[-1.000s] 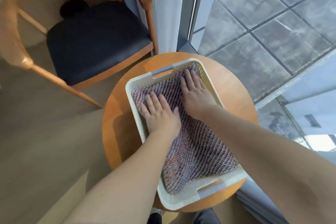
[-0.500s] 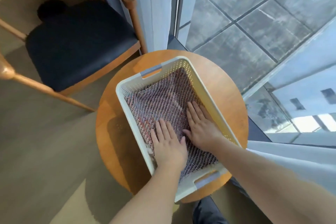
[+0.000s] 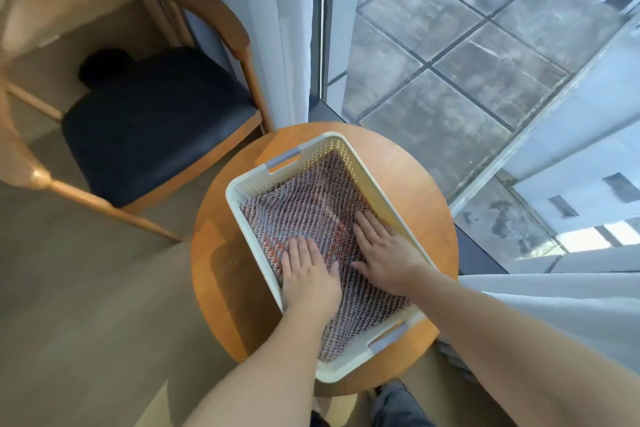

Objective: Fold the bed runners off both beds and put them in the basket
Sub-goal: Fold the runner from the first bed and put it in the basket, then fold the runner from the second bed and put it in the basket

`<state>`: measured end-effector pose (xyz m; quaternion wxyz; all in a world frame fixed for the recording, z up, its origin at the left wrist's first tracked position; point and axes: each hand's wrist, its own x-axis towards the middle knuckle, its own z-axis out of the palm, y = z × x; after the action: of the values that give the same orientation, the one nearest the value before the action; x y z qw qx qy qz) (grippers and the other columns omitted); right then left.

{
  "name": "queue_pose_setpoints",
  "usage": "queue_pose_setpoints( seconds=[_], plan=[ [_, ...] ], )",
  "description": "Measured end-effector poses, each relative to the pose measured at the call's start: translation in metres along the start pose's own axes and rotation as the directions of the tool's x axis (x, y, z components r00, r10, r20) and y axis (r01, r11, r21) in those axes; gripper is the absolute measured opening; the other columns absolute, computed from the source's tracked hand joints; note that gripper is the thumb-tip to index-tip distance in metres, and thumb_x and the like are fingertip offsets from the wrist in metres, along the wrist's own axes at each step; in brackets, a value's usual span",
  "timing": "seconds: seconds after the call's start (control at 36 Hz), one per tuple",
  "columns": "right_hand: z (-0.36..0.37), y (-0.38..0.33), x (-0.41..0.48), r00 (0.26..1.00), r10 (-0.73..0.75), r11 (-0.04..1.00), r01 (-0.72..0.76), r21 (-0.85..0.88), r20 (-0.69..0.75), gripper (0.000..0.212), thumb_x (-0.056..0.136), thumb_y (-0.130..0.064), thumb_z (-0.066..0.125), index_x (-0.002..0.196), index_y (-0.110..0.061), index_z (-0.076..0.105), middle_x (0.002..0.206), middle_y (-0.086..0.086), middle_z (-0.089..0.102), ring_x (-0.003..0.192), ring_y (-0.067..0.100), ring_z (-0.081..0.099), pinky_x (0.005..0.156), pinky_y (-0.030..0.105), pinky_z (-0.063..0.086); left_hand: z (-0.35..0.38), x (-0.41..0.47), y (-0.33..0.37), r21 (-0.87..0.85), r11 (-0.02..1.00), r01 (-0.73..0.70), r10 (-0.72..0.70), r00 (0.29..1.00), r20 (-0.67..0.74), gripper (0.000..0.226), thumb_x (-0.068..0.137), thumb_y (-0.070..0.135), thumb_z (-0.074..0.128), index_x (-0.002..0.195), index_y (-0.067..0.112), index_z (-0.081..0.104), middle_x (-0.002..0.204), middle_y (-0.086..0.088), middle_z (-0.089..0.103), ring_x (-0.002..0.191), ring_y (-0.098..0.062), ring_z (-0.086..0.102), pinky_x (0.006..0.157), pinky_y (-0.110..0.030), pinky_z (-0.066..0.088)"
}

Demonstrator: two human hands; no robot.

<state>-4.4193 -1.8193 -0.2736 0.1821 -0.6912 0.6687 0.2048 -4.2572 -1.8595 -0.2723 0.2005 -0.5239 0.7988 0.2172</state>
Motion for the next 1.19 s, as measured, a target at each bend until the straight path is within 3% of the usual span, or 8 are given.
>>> queue_pose_setpoints(
  seconds=[0.06, 0.14, 0.42, 0.56, 0.64, 0.78, 1.0, 1.19],
  plan=[
    [-0.031, -0.003, -0.007, 0.998, 0.010, 1.000, -0.009, 0.015, -0.069, 0.066, 0.101, -0.042, 0.029, 0.153, -0.008, 0.009, 0.161, 0.016, 0.006, 0.148, 0.031, 0.009, 0.120, 0.043, 0.005, -0.035, -0.001, -0.006, -0.025, 1.000, -0.012, 0.011, 1.000, -0.017, 0.069, 0.099, 0.047, 0.011, 0.149, 0.005, -0.011, 0.159, -0.012, -0.013, 0.146, -0.025, -0.015, 0.119, -0.042, -0.007],
    [-0.090, -0.009, -0.017, 0.977, 0.057, 0.996, -0.041, 0.082, -0.206, 0.047, 0.093, -0.022, 0.044, 0.139, -0.013, 0.037, 0.135, 0.012, 0.047, 0.126, 0.031, 0.043, 0.109, 0.044, 0.033, -0.093, -0.009, -0.021, -0.050, 0.997, -0.060, 0.053, 0.991, -0.125, 0.065, 0.100, 0.045, 0.015, 0.151, 0.008, 0.000, 0.160, -0.010, 0.002, 0.147, -0.025, -0.002, 0.120, -0.041, 0.000],
    [-0.283, -0.045, -0.057, 0.833, 0.029, 0.982, 0.079, 0.171, -0.553, 0.033, 0.098, -0.027, 0.041, 0.128, -0.014, 0.047, 0.119, 0.008, 0.056, 0.110, 0.032, 0.055, 0.080, 0.037, 0.045, -0.272, -0.107, -0.082, -0.079, 0.992, -0.102, 0.042, 0.832, -0.554, 0.045, 0.099, 0.040, 0.035, 0.135, 0.015, 0.044, 0.137, -0.004, 0.051, 0.126, -0.022, 0.045, 0.106, -0.039, 0.035],
    [-0.338, -0.073, -0.084, 0.727, -0.086, 0.953, 0.259, 0.155, -0.681, 0.036, 0.098, -0.031, 0.043, 0.129, -0.015, 0.050, 0.122, 0.006, 0.058, 0.105, 0.031, 0.058, 0.074, 0.033, 0.045, -0.308, -0.188, -0.120, -0.123, 0.991, -0.051, -0.040, 0.766, -0.641, 0.045, 0.098, 0.042, 0.037, 0.134, 0.017, 0.047, 0.135, -0.001, 0.053, 0.122, -0.023, 0.049, 0.102, -0.039, 0.039],
    [-0.351, -0.093, -0.094, 0.687, -0.203, 0.911, 0.394, 0.123, -0.698, 0.034, 0.098, -0.031, 0.045, 0.126, -0.015, 0.053, 0.117, 0.006, 0.059, 0.102, 0.030, 0.058, 0.070, 0.029, 0.037, -0.300, -0.238, -0.138, -0.205, 0.978, 0.040, -0.170, 0.724, -0.669, 0.043, 0.098, 0.044, 0.036, 0.130, 0.019, 0.051, 0.134, 0.002, 0.054, 0.120, -0.021, 0.051, 0.098, -0.039, 0.042],
    [-0.352, -0.141, -0.117, 0.610, -0.435, 0.781, 0.622, 0.060, -0.662, 0.041, 0.096, -0.029, 0.049, 0.134, -0.015, 0.054, 0.128, 0.005, 0.060, 0.114, 0.025, 0.058, 0.095, 0.036, 0.048, -0.260, -0.320, -0.150, -0.440, 0.878, 0.191, -0.452, 0.637, -0.625, 0.042, 0.097, 0.047, 0.036, 0.128, 0.022, 0.050, 0.130, 0.004, 0.055, 0.116, -0.019, 0.053, 0.096, -0.038, 0.044],
    [-0.314, -0.264, -0.181, 0.379, -0.760, 0.496, 0.863, -0.096, -0.528, 0.035, 0.094, -0.026, 0.054, 0.126, -0.012, 0.060, 0.112, 0.007, 0.064, 0.103, 0.026, 0.062, 0.085, 0.034, 0.051, -0.142, -0.463, -0.146, -0.701, 0.608, 0.373, -0.790, 0.371, -0.488, 0.039, 0.097, 0.044, 0.041, 0.128, 0.022, 0.051, 0.128, 0.006, 0.056, 0.112, -0.011, 0.053, 0.088, -0.024, 0.036],
    [-0.260, -0.360, -0.262, 0.183, -0.933, 0.247, 0.952, -0.182, -0.308, 0.025, 0.090, -0.023, 0.055, 0.108, -0.009, 0.063, 0.099, 0.006, 0.063, 0.094, 0.029, 0.060, 0.081, 0.036, 0.049, -0.031, -0.595, -0.125, -0.836, 0.310, 0.453, -0.950, 0.124, -0.286, 0.040, 0.097, 0.044, 0.042, 0.128, 0.022, 0.051, 0.130, 0.003, 0.056, 0.119, -0.017, 0.052, 0.095, -0.032, 0.042]
  ],
)
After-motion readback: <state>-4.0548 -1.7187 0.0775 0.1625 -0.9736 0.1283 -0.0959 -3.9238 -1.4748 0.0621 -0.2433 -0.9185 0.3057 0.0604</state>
